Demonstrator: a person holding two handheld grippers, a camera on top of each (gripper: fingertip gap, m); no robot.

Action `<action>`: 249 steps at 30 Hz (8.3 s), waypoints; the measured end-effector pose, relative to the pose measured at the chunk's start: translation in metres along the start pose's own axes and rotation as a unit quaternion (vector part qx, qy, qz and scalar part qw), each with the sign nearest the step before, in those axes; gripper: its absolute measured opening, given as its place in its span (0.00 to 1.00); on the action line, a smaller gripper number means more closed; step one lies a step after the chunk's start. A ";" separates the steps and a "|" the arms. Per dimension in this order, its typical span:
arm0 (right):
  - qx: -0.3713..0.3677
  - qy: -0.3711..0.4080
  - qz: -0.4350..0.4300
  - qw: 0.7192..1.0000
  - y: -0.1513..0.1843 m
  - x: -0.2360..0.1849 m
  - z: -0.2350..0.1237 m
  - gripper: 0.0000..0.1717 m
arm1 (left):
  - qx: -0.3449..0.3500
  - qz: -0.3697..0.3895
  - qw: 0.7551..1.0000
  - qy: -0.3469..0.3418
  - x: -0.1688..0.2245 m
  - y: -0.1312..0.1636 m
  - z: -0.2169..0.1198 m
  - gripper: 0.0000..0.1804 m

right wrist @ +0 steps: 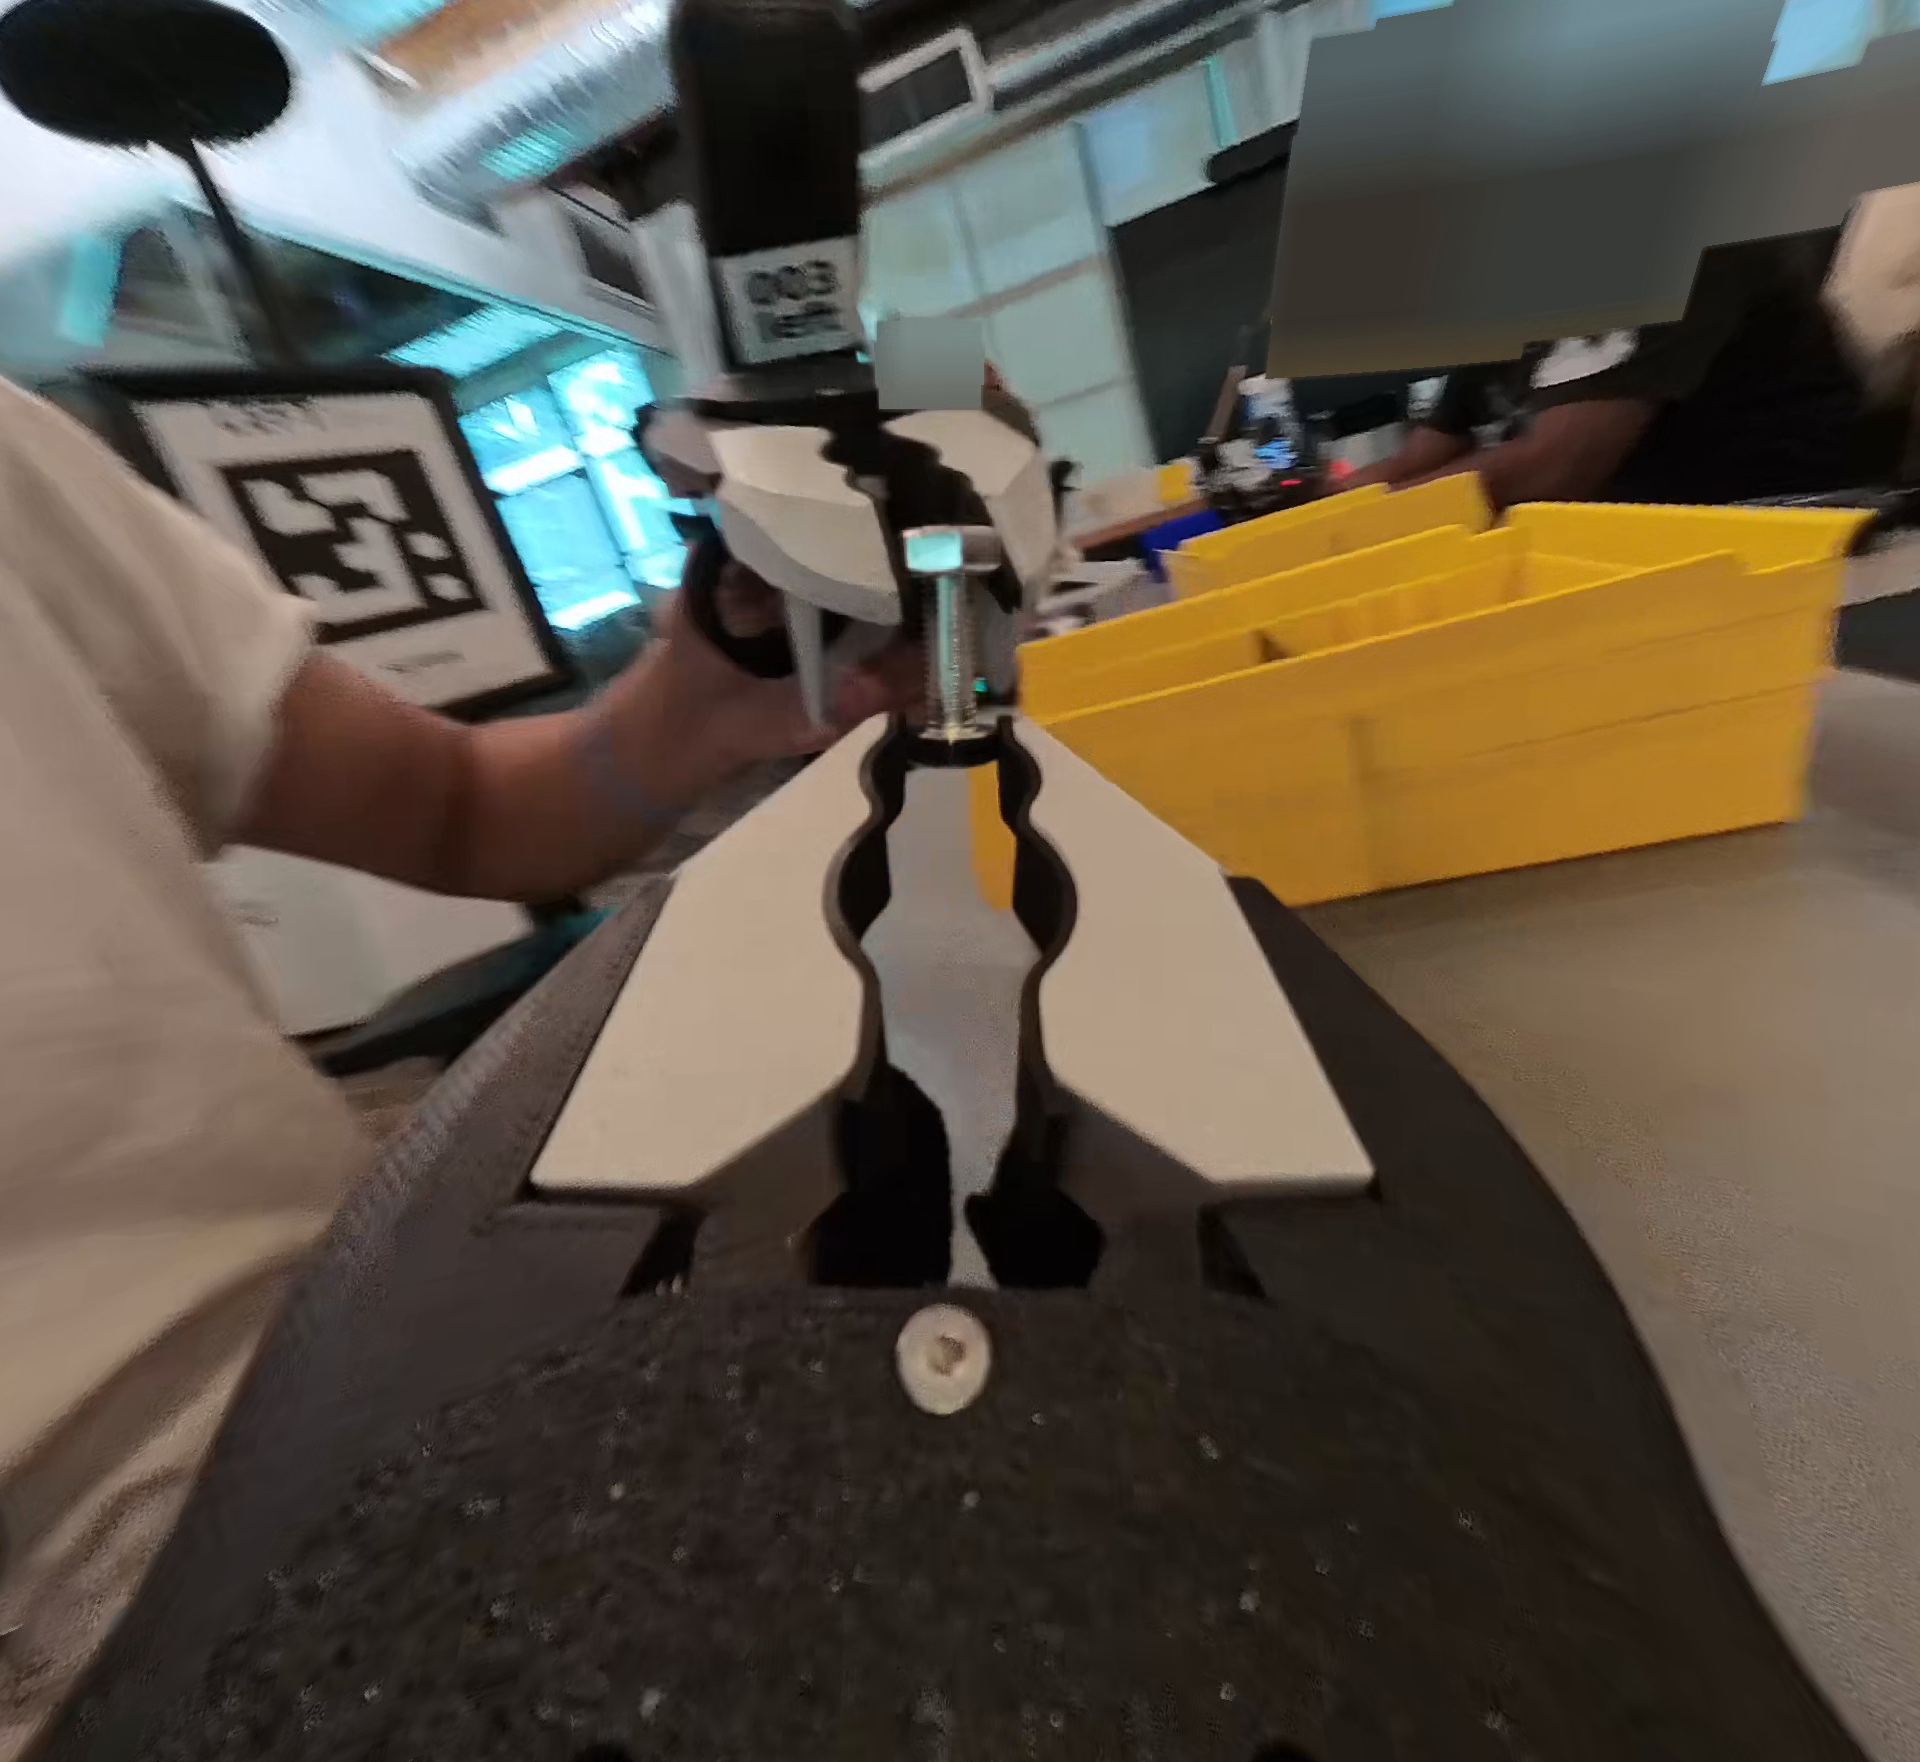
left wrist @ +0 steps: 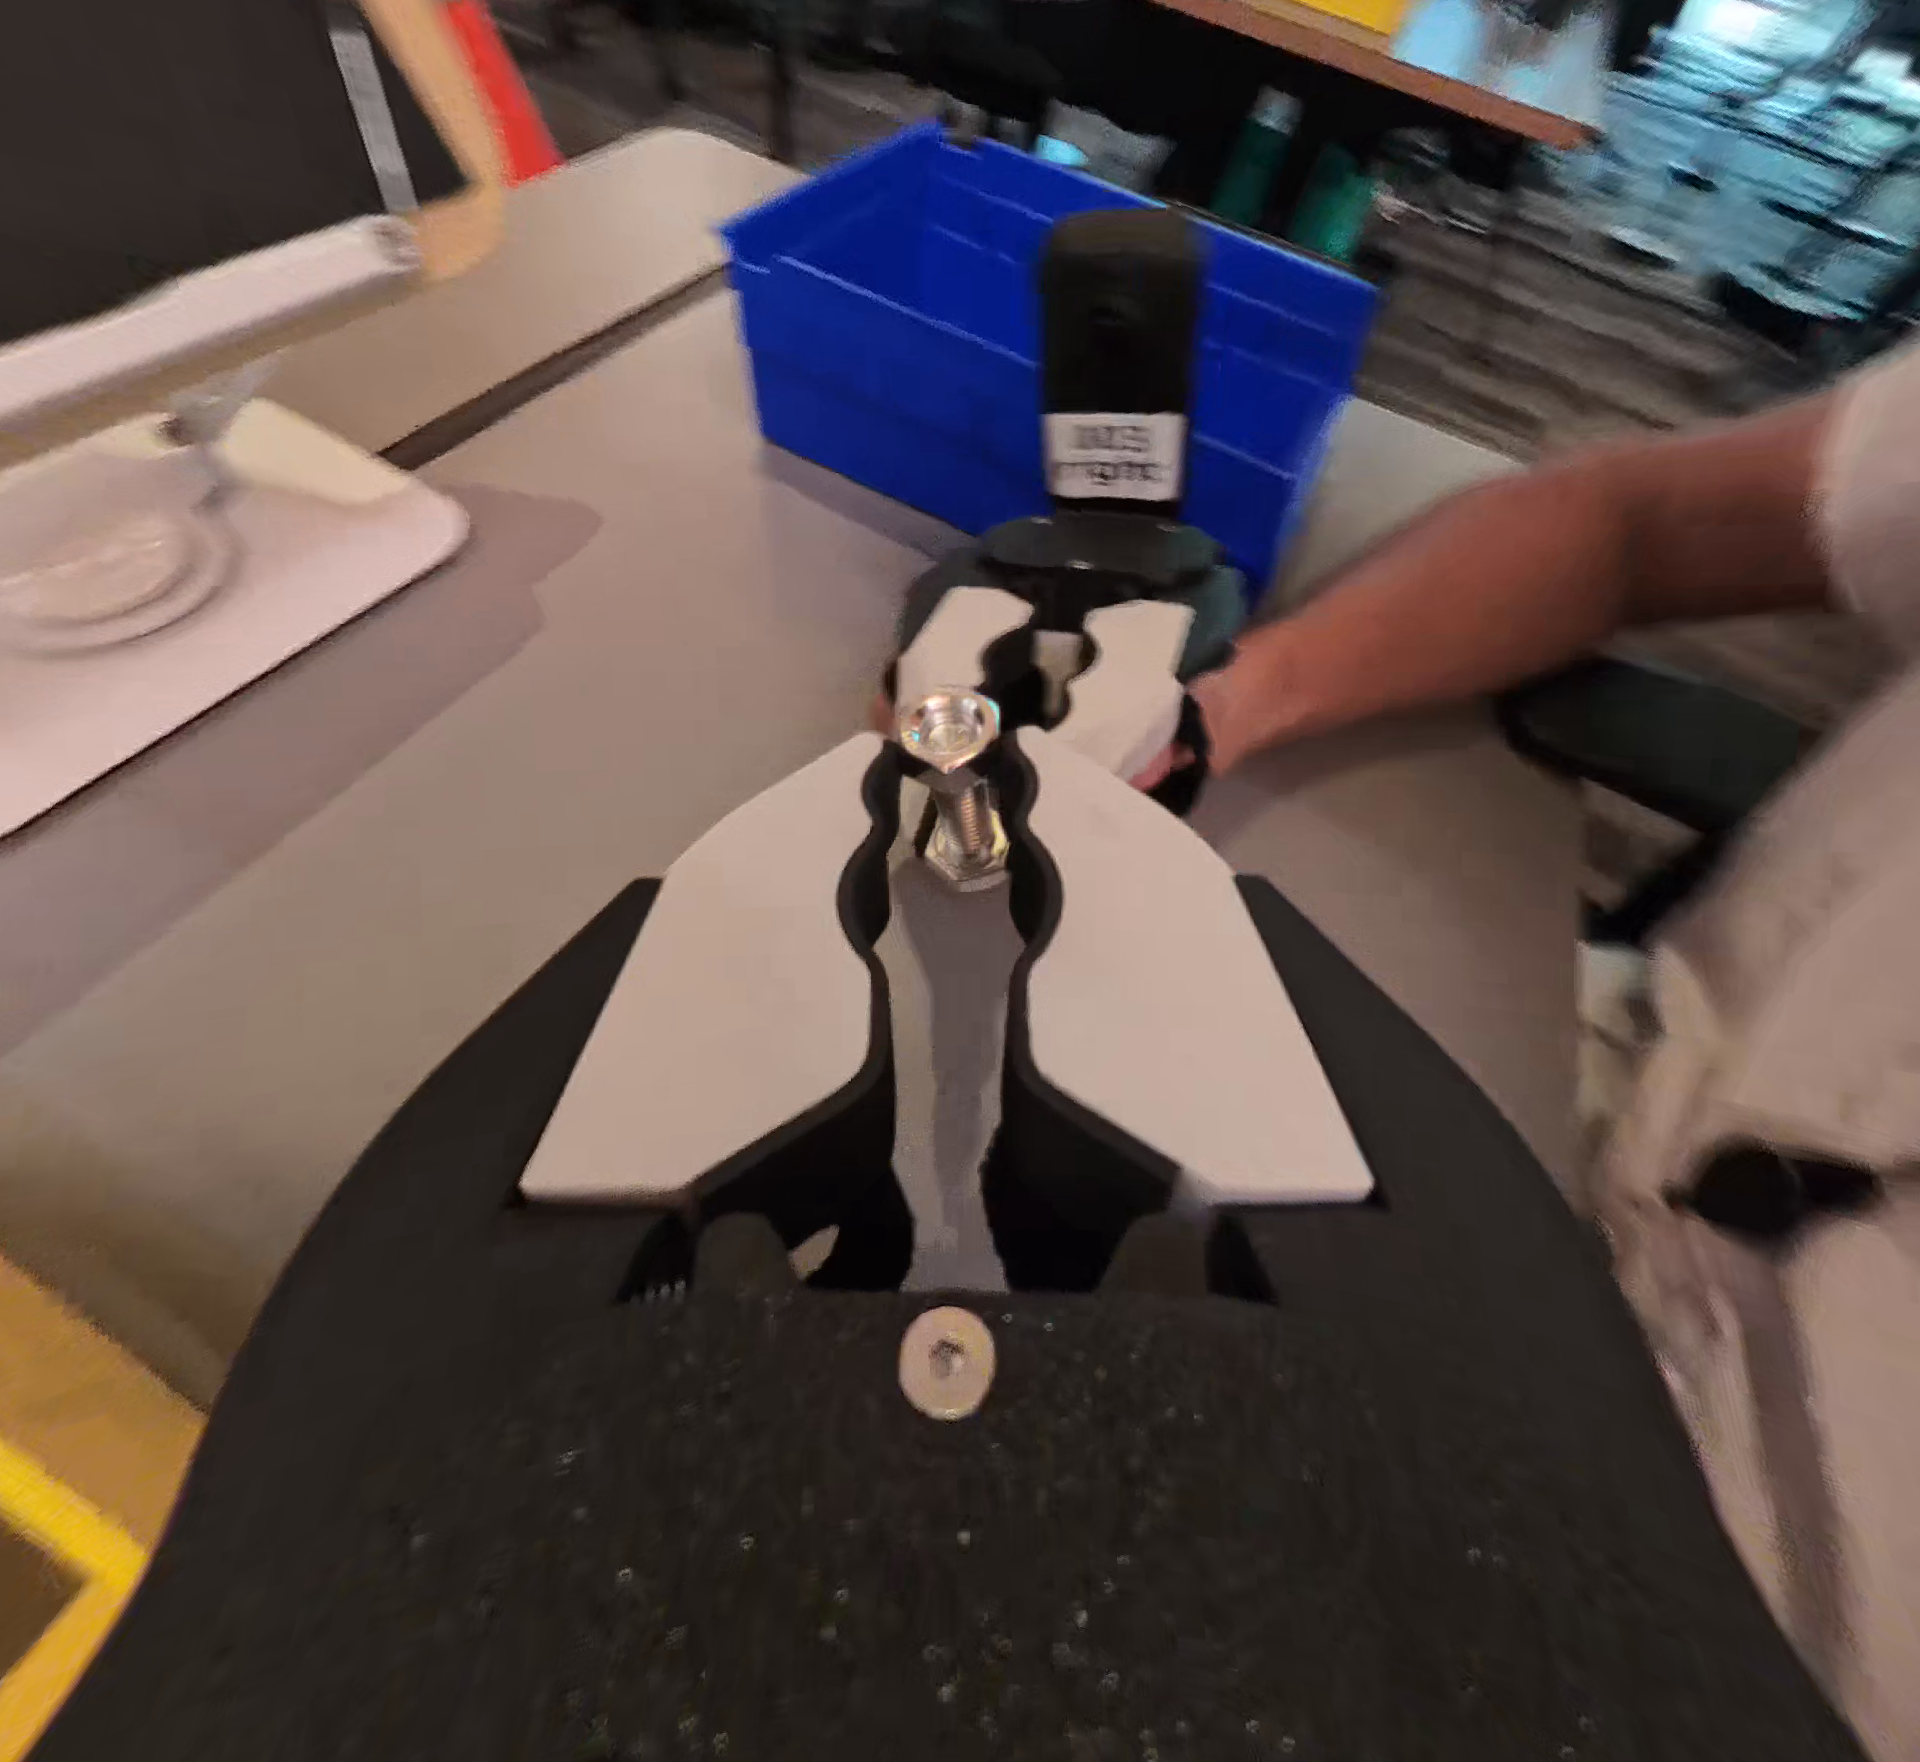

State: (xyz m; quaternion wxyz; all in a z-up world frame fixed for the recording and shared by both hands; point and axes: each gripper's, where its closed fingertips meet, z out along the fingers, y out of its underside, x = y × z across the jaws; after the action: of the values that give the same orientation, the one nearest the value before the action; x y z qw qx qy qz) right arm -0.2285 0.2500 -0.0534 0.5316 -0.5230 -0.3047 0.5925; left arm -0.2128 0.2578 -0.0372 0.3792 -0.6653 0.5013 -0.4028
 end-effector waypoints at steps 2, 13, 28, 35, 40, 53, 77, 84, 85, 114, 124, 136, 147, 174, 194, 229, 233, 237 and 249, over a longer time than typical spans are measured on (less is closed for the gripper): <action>0.015 -0.064 0.058 0.996 -0.003 -0.016 0.002 0.10 | -0.023 0.014 0.996 0.090 0.013 -0.002 -0.006 0.10; 0.039 -0.211 0.166 0.962 -0.012 -0.051 -0.003 0.10 | -0.064 0.056 0.923 0.374 0.051 -0.010 -0.016 0.10; 0.022 0.044 0.026 0.998 -0.003 0.023 -0.006 0.10 | 0.146 -0.084 0.958 -0.233 -0.026 -0.007 -0.005 0.39; 0.009 0.043 0.021 0.999 0.002 0.021 -0.003 0.10 | 0.163 -0.102 0.921 -0.338 -0.023 -0.007 0.004 0.26; -0.001 0.036 0.008 0.999 0.006 0.016 -0.001 0.10 | 0.162 -0.104 0.916 -0.352 -0.024 -0.007 0.005 0.11; 0.059 -0.129 0.145 0.979 -0.014 -0.021 -0.004 0.10 | 0.142 -0.091 0.981 0.090 0.017 -0.026 0.004 0.11; 0.022 -0.052 0.086 0.995 -0.002 -0.002 0.000 0.10 | 0.268 -0.121 0.954 -0.052 -0.012 -0.037 -0.036 0.26; 0.002 0.076 -0.061 0.995 -0.001 0.018 -0.003 0.10 | 0.180 -0.154 0.936 -0.260 -0.014 -0.001 -0.008 0.28; -0.001 0.085 -0.079 0.993 -0.001 0.017 -0.003 0.10 | 0.186 -0.178 0.930 -0.261 -0.014 0.001 -0.005 0.29; 0.029 -0.021 0.003 0.999 -0.007 -0.009 0.000 0.10 | 0.116 -0.072 0.990 0.045 0.013 -0.014 -0.002 0.10; 0.035 -0.200 0.119 0.972 -0.008 -0.058 0.000 0.10 | -0.014 -0.010 0.911 0.412 0.060 -0.013 -0.019 0.10; 0.002 -0.011 0.031 0.999 0.004 0.002 0.001 0.10 | 0.071 -0.061 0.978 0.189 0.020 -0.016 0.000 0.29; -0.195 0.256 -0.370 0.871 0.021 0.041 -0.003 0.10 | 0.017 -0.030 0.994 -0.101 -0.011 0.028 -0.007 0.30; -0.296 0.131 -0.215 0.921 0.024 -0.050 -0.021 0.10 | 0.065 0.007 0.982 0.175 0.063 0.032 -0.010 0.10; -0.036 -0.031 0.424 0.904 0.001 -0.079 -0.018 0.15 | 0.101 0.426 0.899 -0.001 0.087 0.025 -0.019 0.10; -0.042 0.090 -0.108 0.989 -0.011 -0.072 -0.037 0.10 | 0.170 -0.248 0.916 0.266 0.077 0.005 -0.024 0.14; -0.033 0.083 -0.102 0.991 -0.012 -0.073 -0.036 0.10 | 0.189 -0.188 0.937 0.225 0.078 -0.003 -0.031 0.14; -0.026 0.080 -0.076 0.994 -0.012 -0.069 -0.040 0.10 | 0.188 0.014 0.982 0.008 0.055 -0.019 -0.054 0.15; -0.032 0.049 -0.028 0.998 -0.006 -0.073 -0.038 0.10 | 0.091 -0.135 0.984 0.071 0.065 0.028 -0.018 0.24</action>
State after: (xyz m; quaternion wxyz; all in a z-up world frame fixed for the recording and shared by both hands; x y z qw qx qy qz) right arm -0.1994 0.1744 -0.0367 0.5455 -0.5593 -0.3116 0.5409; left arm -0.2282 0.1868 -0.0452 0.3439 -0.6592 0.3939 -0.5404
